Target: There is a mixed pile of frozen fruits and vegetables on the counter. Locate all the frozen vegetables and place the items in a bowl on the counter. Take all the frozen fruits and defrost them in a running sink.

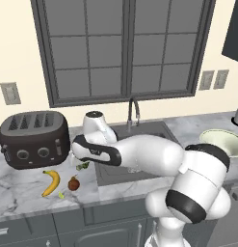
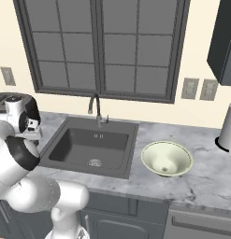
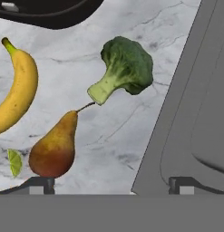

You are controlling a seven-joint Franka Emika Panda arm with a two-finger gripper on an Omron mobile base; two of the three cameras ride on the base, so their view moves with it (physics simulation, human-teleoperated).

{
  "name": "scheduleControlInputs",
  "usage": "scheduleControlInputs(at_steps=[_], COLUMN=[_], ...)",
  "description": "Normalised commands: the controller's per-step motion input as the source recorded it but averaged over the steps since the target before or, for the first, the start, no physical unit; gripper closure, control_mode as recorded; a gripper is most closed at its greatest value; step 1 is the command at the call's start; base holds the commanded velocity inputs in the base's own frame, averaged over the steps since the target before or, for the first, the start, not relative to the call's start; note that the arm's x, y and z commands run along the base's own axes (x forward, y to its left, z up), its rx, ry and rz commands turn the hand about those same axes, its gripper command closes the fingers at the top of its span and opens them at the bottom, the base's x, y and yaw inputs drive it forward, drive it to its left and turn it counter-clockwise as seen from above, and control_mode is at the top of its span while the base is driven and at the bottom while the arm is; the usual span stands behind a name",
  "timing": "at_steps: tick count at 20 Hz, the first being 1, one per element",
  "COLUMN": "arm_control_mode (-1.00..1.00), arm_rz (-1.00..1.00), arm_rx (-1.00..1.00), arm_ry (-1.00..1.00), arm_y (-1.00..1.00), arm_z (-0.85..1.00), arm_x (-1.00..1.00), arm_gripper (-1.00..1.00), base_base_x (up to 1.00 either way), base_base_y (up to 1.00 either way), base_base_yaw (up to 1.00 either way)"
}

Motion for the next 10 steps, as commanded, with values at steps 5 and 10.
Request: scheduleControlInputs(at_steps=[5, 10], arm_control_mode=[-1.00, -1.00], arm_rz=[0.00, 0.00], arm_rx=[0.00, 0.00], arm_ry=[0.00, 0.00], arm_y=[0.13, 0.06], arm_z=[0.00, -0.01], arm_x=[0.28, 0.25], arm_gripper=[-1.00, -1.00], base_base_x=[0.00, 0.00], base_base_y=[0.00, 0.00], base_base_yaw=[0.00, 0.00])
